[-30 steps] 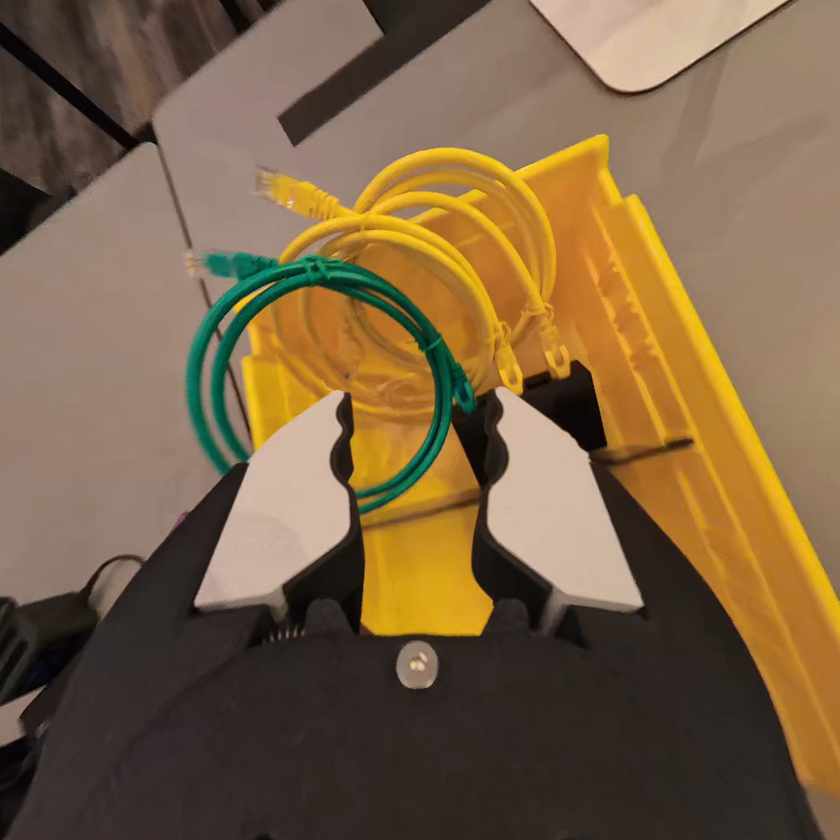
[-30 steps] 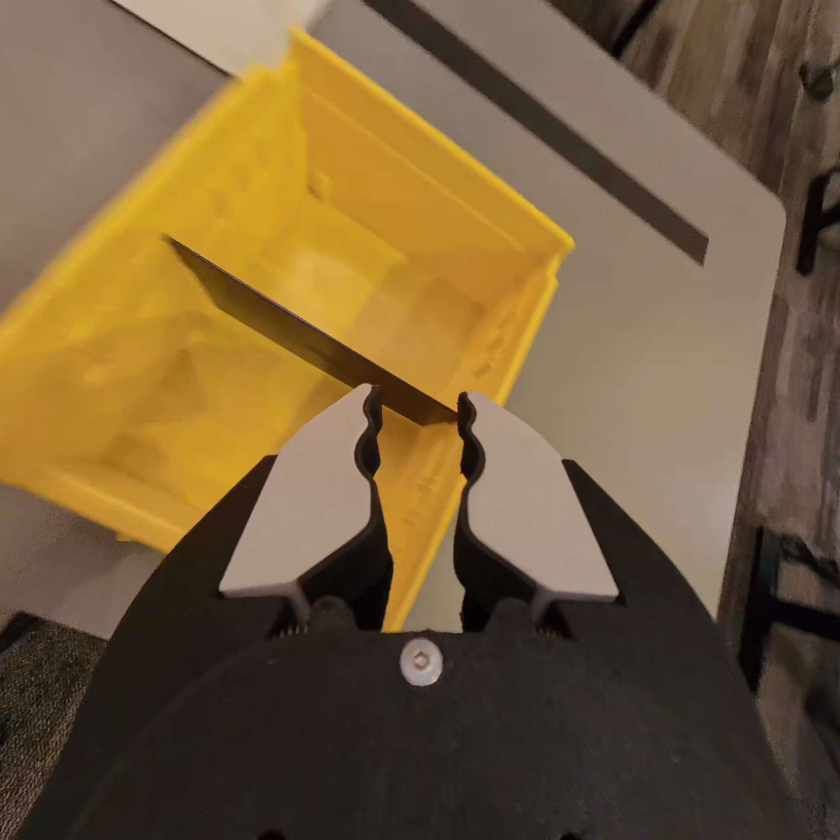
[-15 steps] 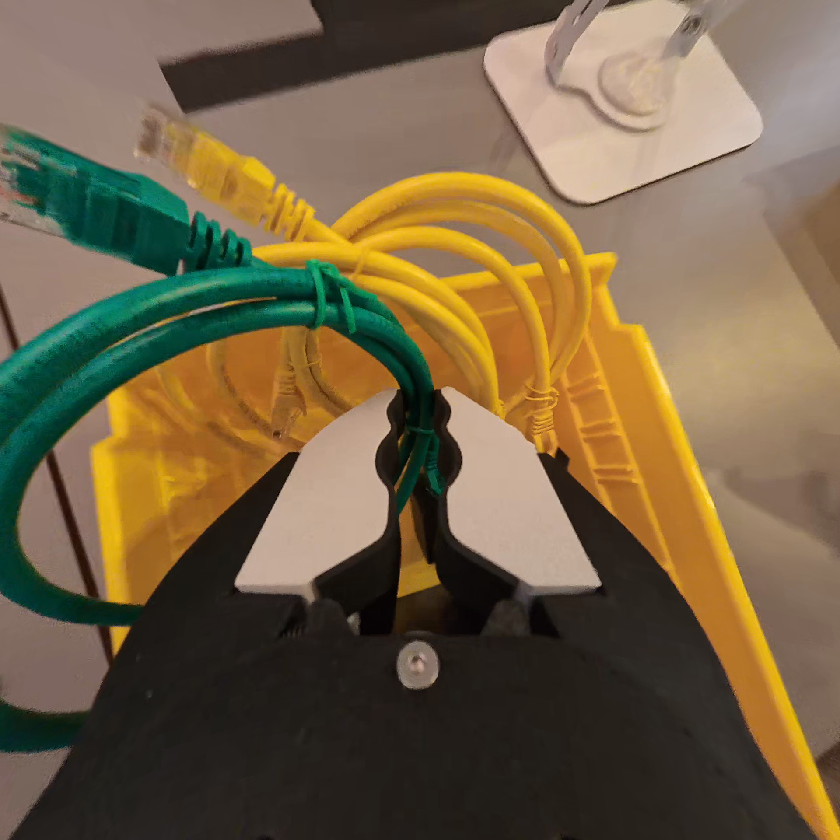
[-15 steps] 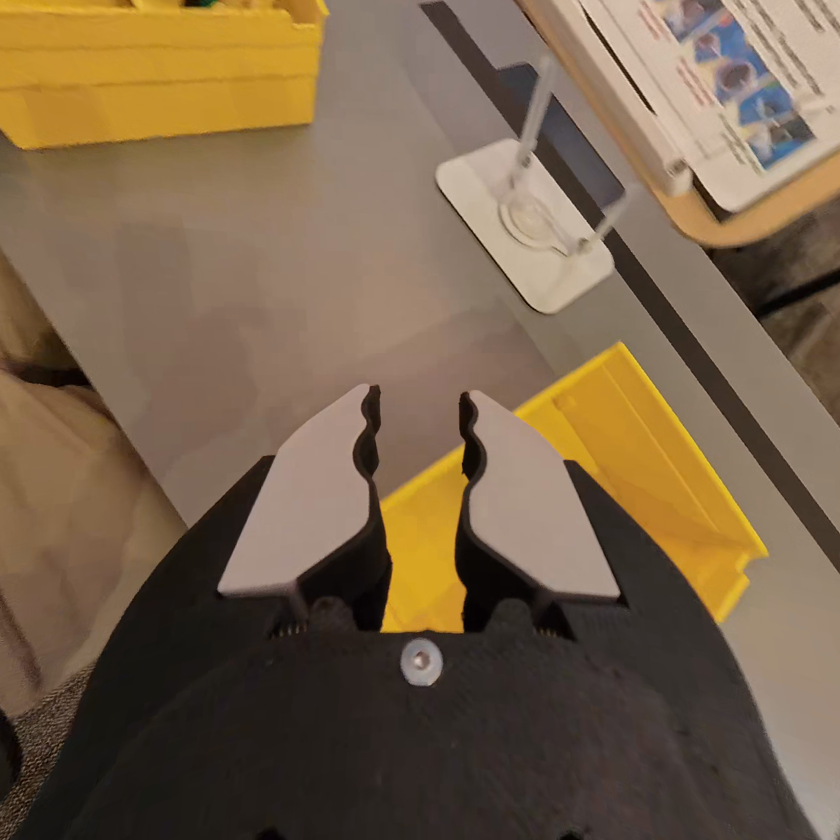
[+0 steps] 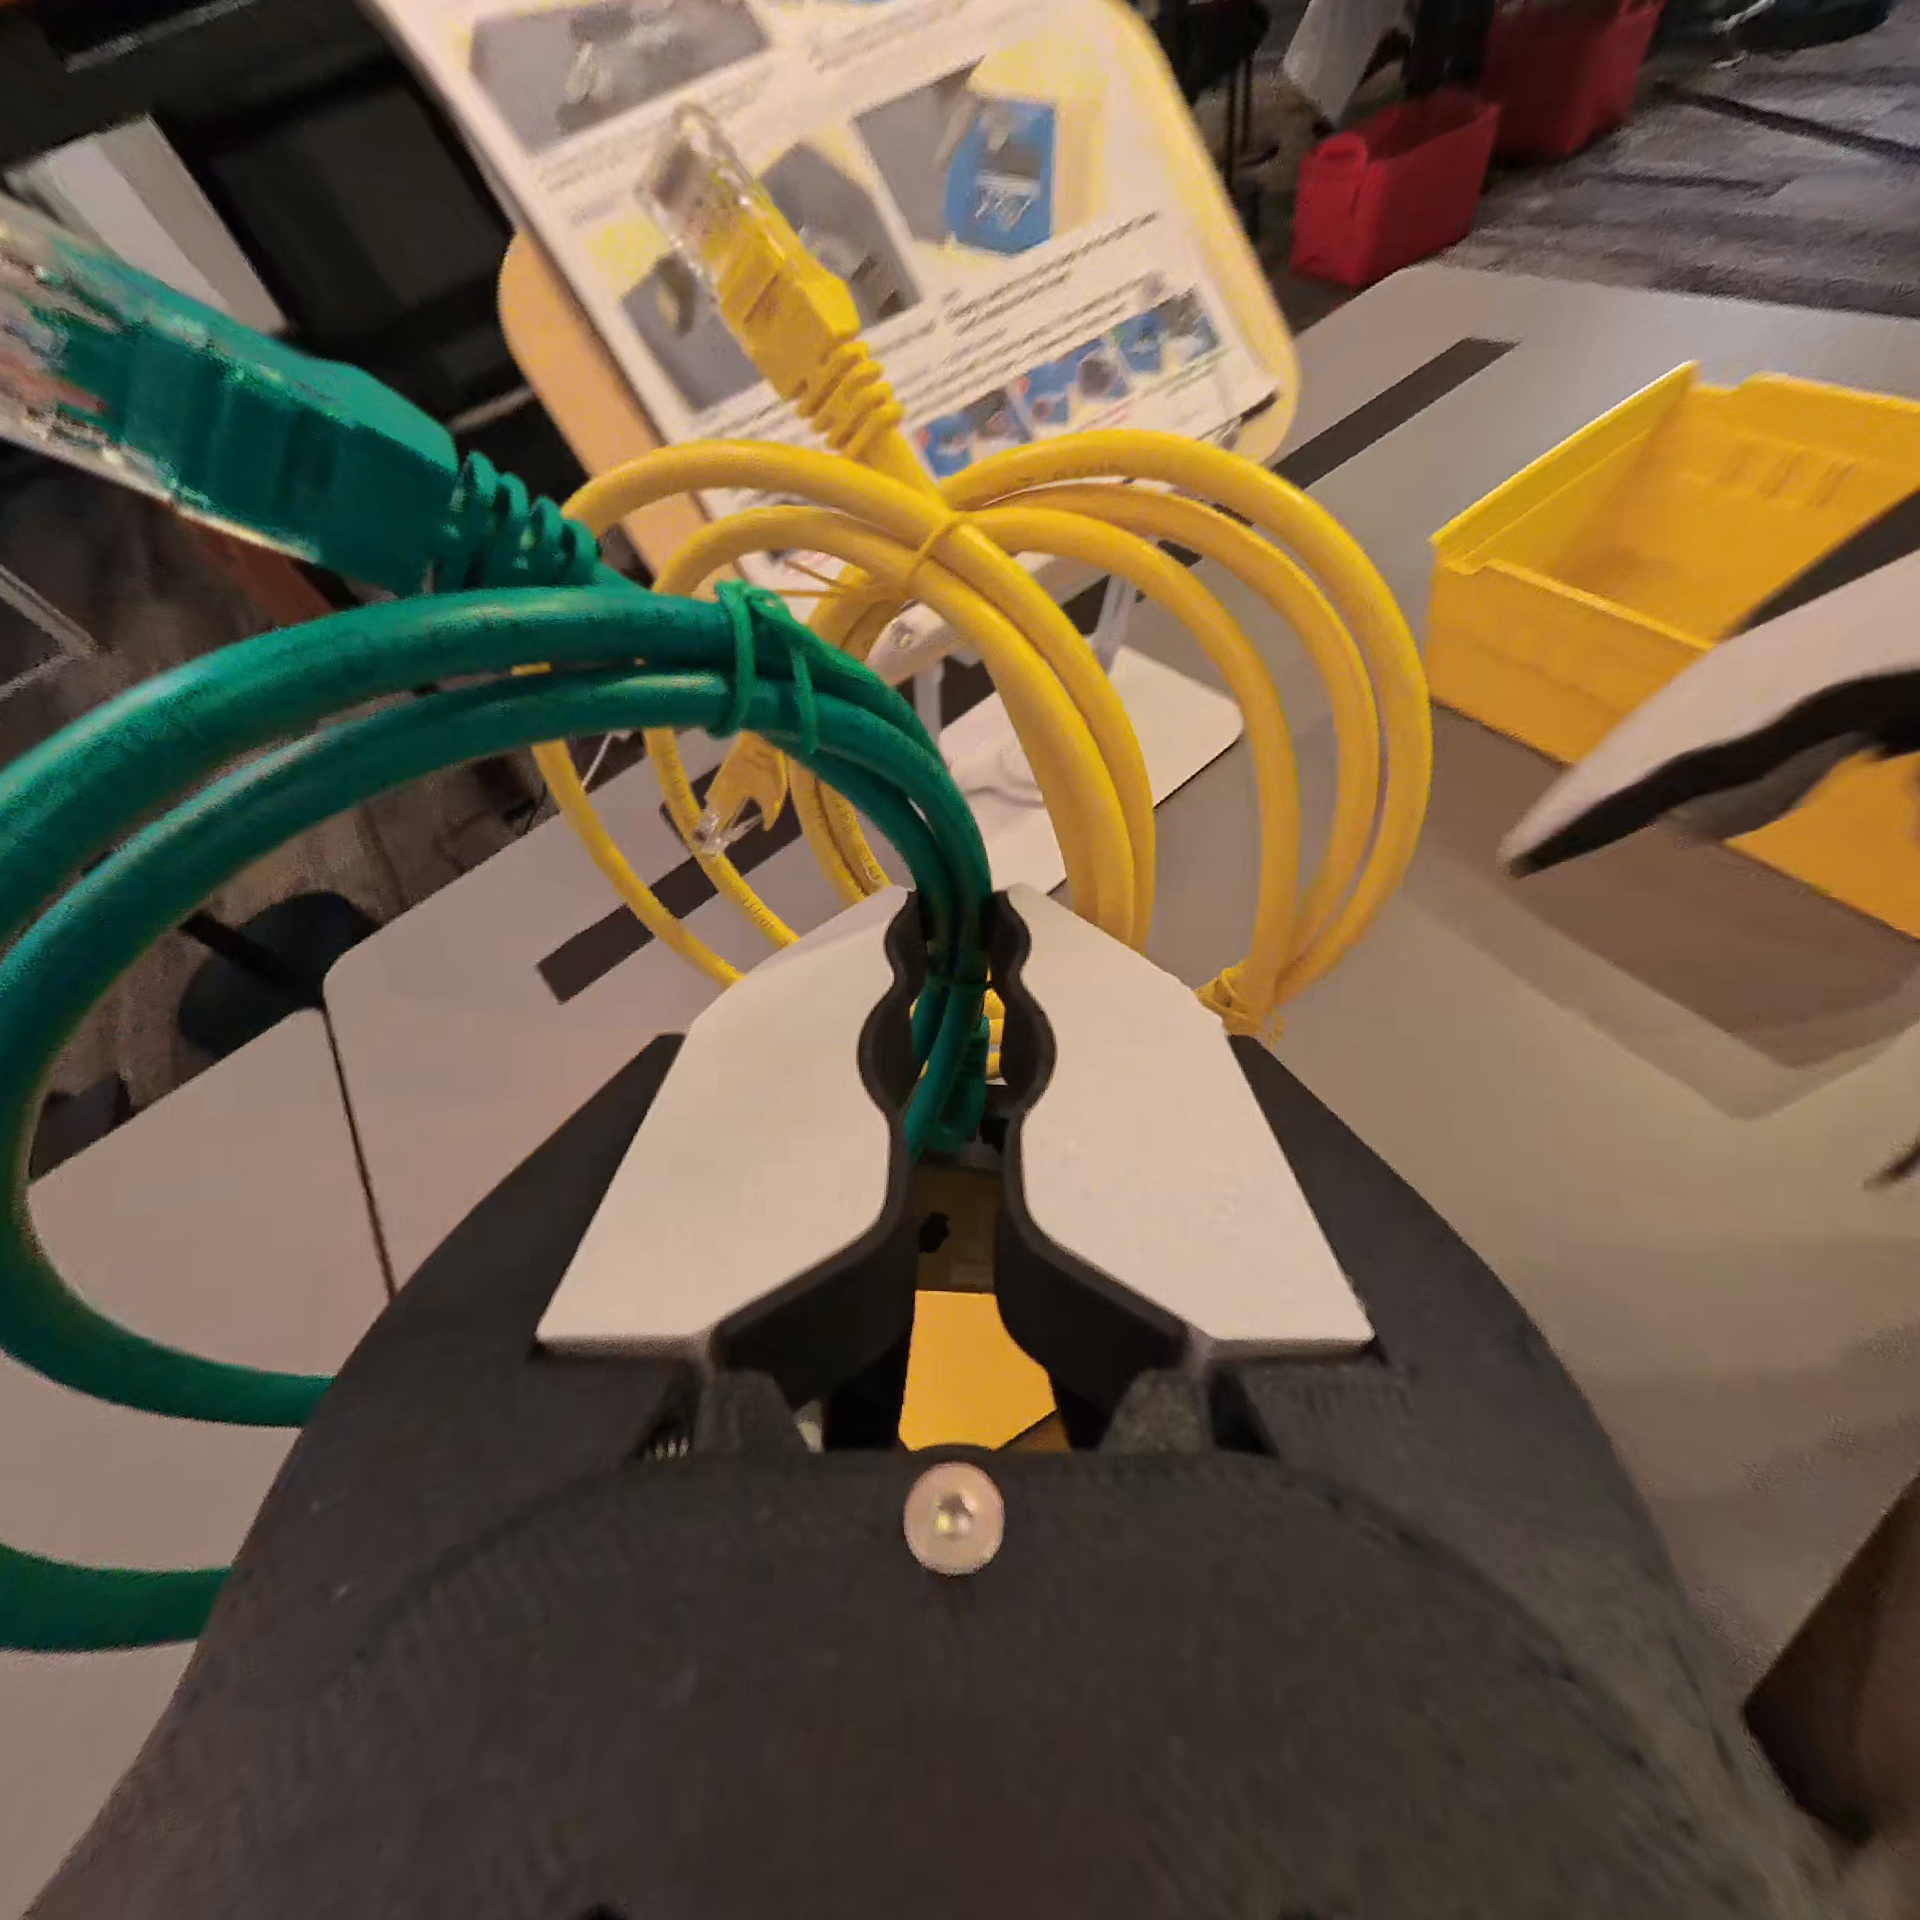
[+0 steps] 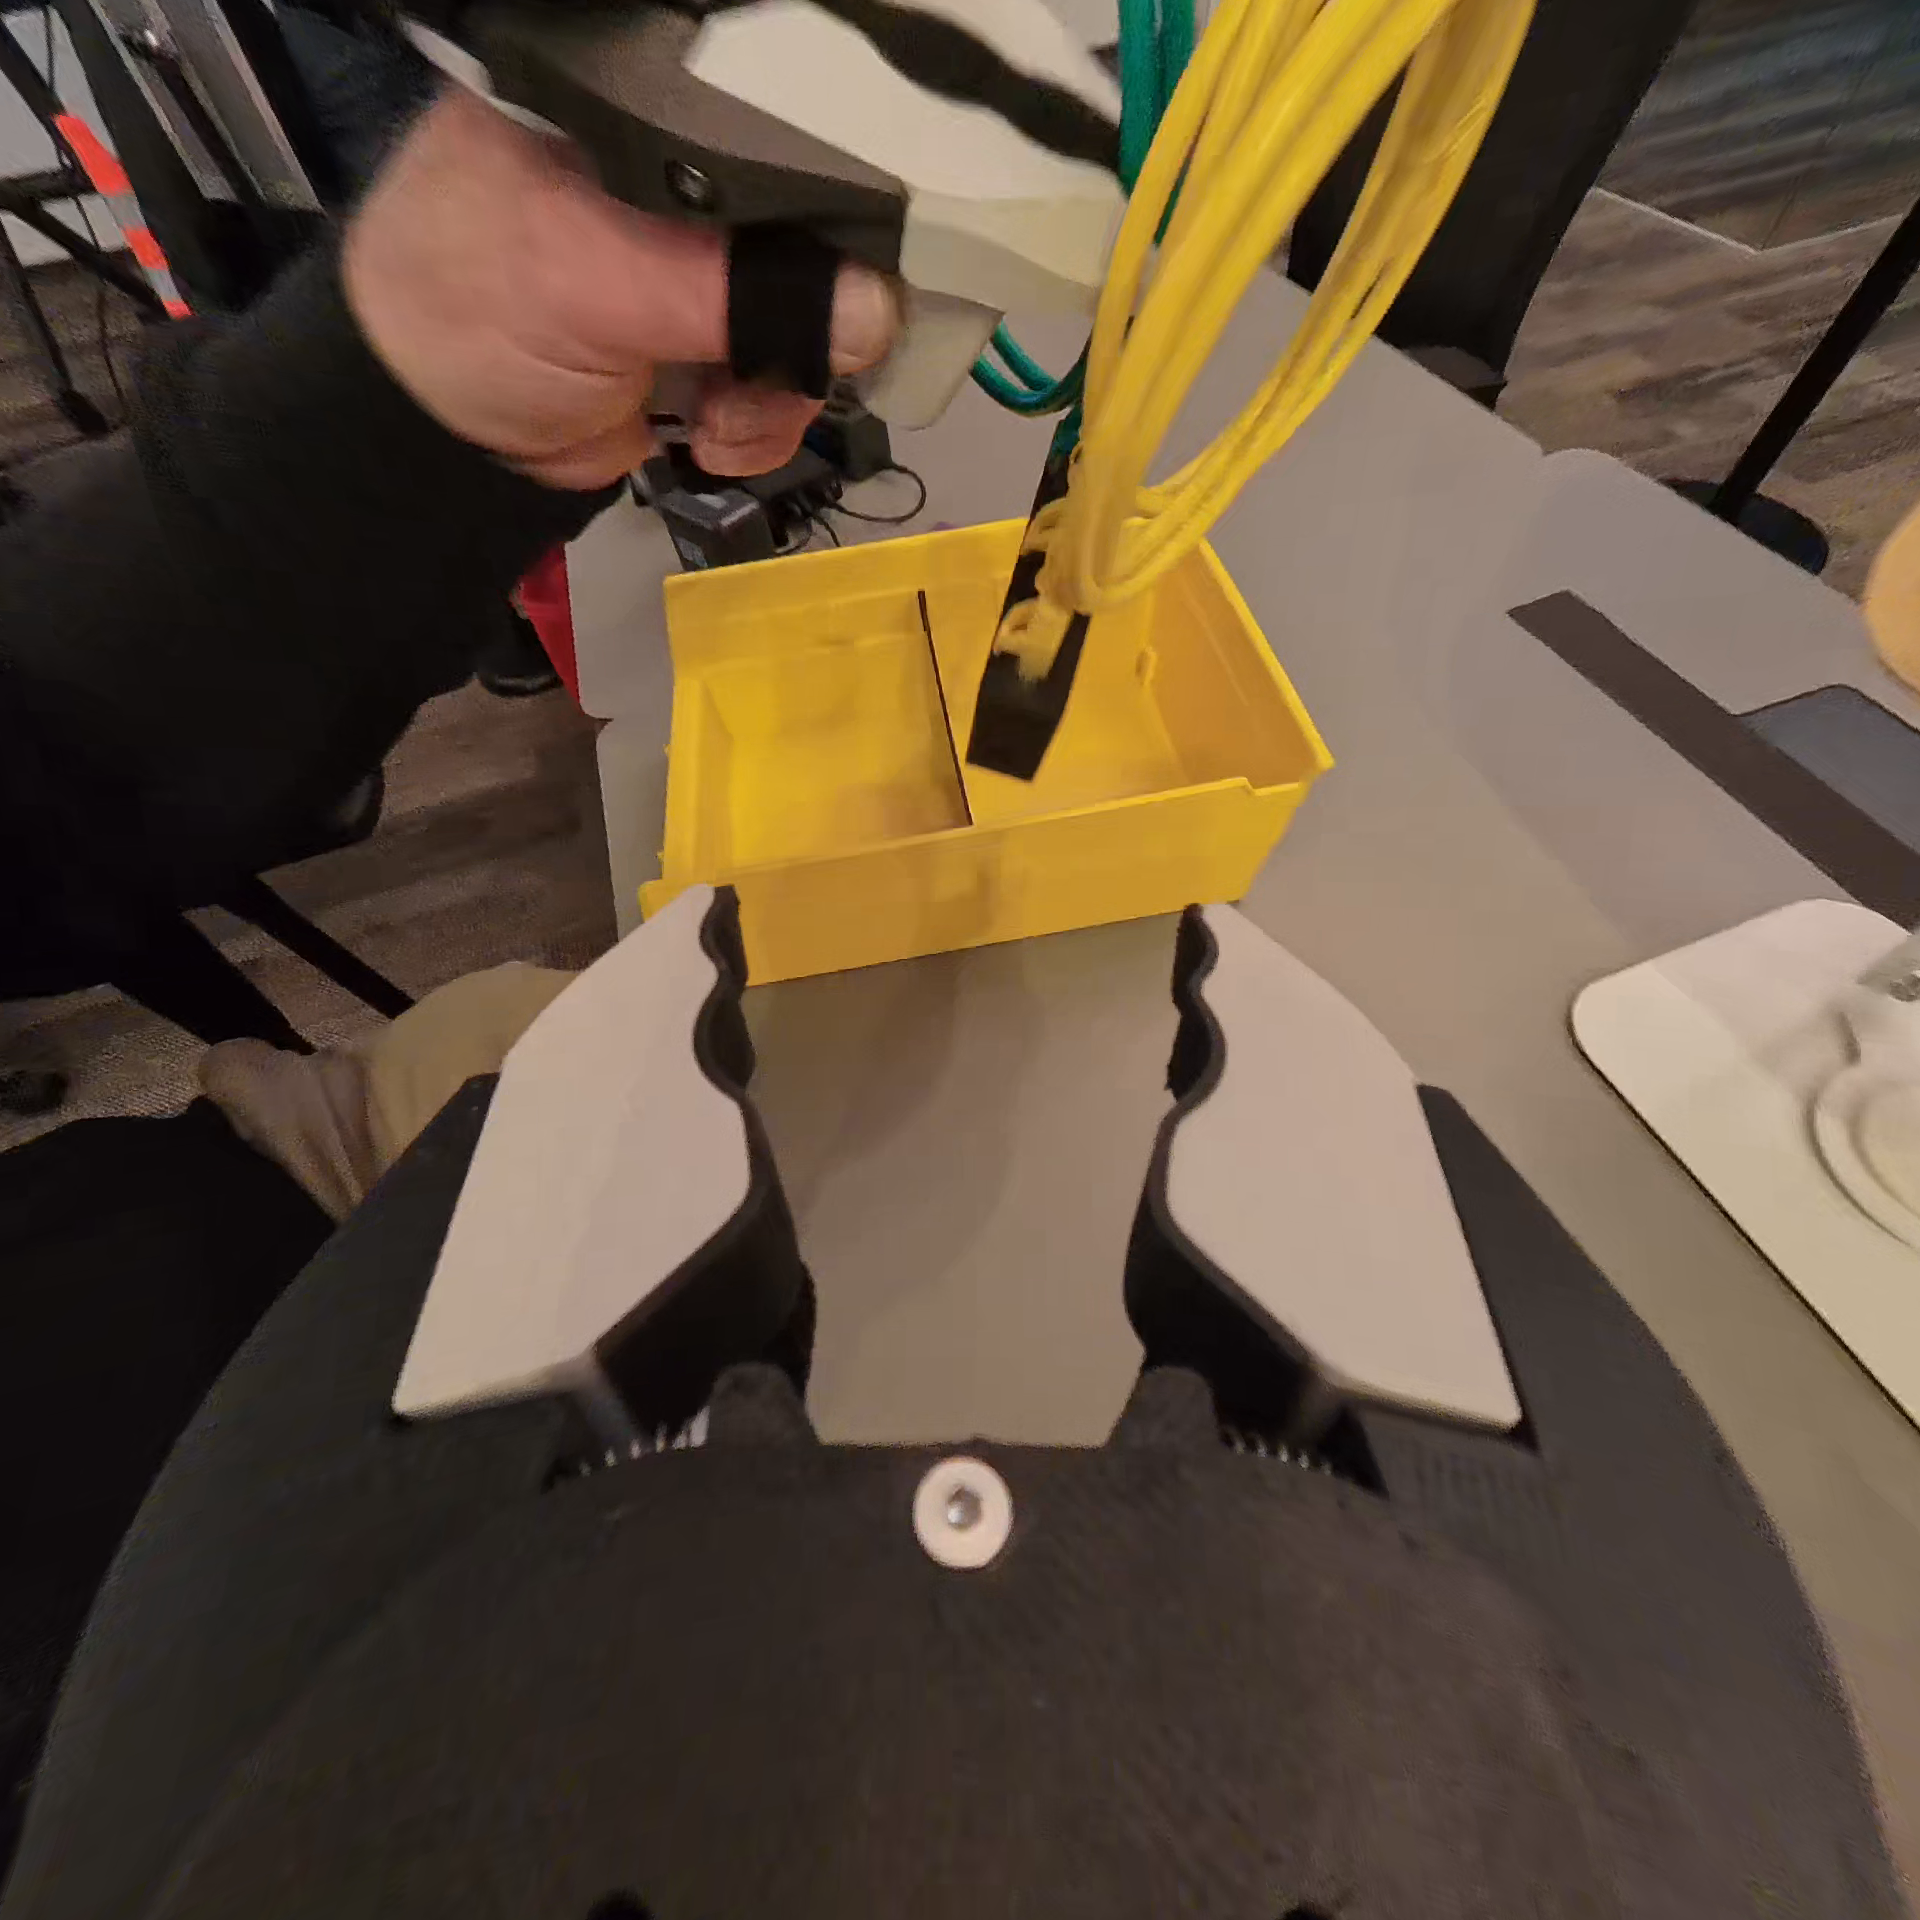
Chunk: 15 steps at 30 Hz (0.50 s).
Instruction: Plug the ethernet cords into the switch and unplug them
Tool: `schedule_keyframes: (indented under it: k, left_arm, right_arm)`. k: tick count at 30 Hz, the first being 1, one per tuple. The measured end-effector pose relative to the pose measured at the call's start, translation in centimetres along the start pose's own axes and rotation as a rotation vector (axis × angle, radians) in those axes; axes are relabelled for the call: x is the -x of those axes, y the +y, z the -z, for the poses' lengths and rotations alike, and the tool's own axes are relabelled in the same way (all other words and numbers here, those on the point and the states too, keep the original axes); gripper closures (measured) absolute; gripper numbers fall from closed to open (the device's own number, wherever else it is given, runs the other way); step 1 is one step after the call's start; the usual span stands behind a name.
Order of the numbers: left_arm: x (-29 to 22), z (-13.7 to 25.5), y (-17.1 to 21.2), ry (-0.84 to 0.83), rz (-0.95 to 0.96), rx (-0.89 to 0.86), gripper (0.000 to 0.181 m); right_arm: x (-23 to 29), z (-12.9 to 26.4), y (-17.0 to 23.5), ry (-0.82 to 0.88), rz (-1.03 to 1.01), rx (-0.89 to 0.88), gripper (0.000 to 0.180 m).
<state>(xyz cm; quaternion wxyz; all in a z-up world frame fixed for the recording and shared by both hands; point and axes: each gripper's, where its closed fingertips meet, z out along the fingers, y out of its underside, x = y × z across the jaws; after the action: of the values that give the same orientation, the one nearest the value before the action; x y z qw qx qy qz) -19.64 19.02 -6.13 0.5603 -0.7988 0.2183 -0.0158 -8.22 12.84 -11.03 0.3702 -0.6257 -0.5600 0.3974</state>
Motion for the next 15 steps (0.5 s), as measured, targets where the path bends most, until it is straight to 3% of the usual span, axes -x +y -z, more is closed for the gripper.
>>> schedule_keyframes:
  k: [5, 8, 13, 15]
  left_arm:
    - [-5.9, 0.0, -1.9, 0.12, -0.044, -0.047, 0.169]
    - [-7.5, -0.2, -2.2, 0.135, -0.063, -0.055, 0.169]
    - [-8.2, -0.7, -1.6, 0.172, -0.078, -0.035, 0.169]
    - [-8.9, -0.5, -1.0, 0.223, -0.096, 0.012, 0.148]
  right_arm:
    - [-1.7, -4.2, -0.6, 0.095, 0.058, 0.006, 0.098]
    - [-1.0, -4.8, -1.1, -0.032, -0.014, -0.04, 0.133]
    - [-1.2, -4.7, -0.1, -0.104, -0.062, -0.058, 0.149]
    - [-1.4, -4.4, 0.2, -0.141, -0.112, -0.092, 0.153]
